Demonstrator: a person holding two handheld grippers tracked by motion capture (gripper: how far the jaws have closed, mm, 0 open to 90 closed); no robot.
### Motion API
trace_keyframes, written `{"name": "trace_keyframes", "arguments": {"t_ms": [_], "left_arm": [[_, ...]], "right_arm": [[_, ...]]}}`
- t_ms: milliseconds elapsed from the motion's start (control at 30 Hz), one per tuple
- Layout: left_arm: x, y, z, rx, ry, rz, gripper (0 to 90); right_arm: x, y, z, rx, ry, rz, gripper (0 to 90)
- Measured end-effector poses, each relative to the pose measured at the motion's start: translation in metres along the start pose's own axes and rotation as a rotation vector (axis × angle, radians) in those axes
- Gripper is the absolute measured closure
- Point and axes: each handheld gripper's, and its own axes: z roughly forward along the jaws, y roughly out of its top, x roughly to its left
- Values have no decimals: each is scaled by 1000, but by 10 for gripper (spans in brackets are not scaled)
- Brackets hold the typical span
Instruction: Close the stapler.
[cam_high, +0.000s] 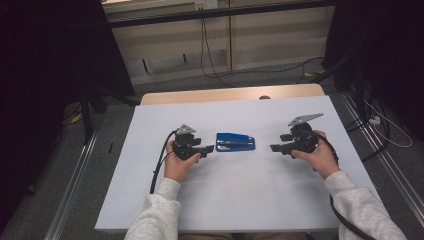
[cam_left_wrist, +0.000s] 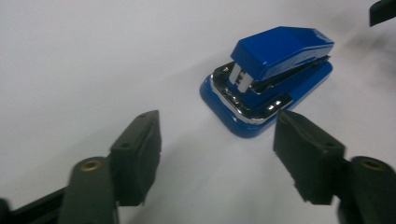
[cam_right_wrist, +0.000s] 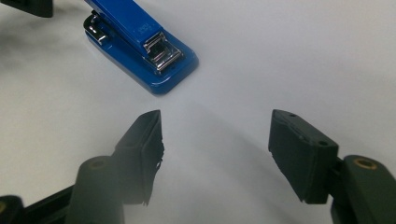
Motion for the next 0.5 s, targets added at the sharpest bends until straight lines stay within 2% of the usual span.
{"name": "trace_keyframes", "arguments": {"t_ms": [33,167,300,500], "left_arm": [[-1,0,-4,-15,-9,-3,269],[-1,-1,-12,-27,-32,-7,221],[0,-3,-20,-28,-36,-1,181],[-1,-2,-28,-46,-35,8,150]], "right_arm": [[2,-1,0,-3,4,2,306],[9,-1,-3,-22,5,4,250],[14,-4,-5,-21,6,-16,213],[18,-11,-13,-26,14,-11,185]]}}
